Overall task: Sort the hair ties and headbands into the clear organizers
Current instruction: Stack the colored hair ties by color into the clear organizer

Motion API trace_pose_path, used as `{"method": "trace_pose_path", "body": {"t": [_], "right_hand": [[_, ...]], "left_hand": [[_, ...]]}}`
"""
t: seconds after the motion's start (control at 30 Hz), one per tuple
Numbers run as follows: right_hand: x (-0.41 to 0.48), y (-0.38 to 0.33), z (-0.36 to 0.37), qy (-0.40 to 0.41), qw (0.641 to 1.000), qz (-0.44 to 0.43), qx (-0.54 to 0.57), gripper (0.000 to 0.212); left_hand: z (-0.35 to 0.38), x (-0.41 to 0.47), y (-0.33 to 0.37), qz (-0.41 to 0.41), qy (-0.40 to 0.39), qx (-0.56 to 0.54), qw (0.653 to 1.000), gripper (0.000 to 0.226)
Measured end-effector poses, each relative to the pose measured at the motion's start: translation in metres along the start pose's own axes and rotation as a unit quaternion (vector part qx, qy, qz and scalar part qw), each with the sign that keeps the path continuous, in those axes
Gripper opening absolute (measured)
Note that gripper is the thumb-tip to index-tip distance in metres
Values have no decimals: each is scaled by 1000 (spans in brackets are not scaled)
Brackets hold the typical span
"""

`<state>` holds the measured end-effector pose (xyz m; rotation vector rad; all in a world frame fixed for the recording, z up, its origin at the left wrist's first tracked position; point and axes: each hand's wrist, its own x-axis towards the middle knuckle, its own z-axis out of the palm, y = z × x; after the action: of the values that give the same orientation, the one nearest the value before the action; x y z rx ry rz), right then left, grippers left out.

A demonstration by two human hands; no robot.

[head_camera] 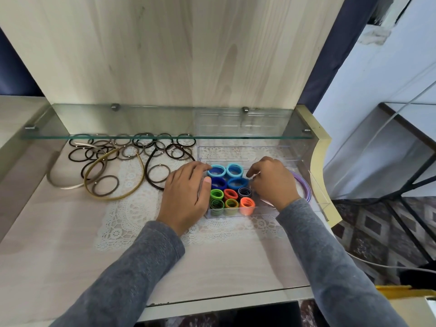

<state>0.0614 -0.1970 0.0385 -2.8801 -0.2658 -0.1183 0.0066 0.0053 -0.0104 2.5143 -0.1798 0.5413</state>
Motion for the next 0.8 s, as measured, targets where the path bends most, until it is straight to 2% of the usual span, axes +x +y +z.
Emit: {"method": "trace_pose_path", "body": {"t": [0.3,0.53,0.7,0.8], "right_hand": [[1,-8,3,2,999,-34,-20,29],[-1,1,-1,0,1000,-4,14,26],[-4,-1,-1,35,999,-5,21,33],[-8,-1,-2,43,999,-2,22,27]], "left_hand": [[0,0,0,-5,-6,2,1000,48],[0,0,0,2,-8,-5,1000,49],[0,0,0,12,-10,-8,1000,49],[-1,0,0,11,-7,-8,1000,49]]}}
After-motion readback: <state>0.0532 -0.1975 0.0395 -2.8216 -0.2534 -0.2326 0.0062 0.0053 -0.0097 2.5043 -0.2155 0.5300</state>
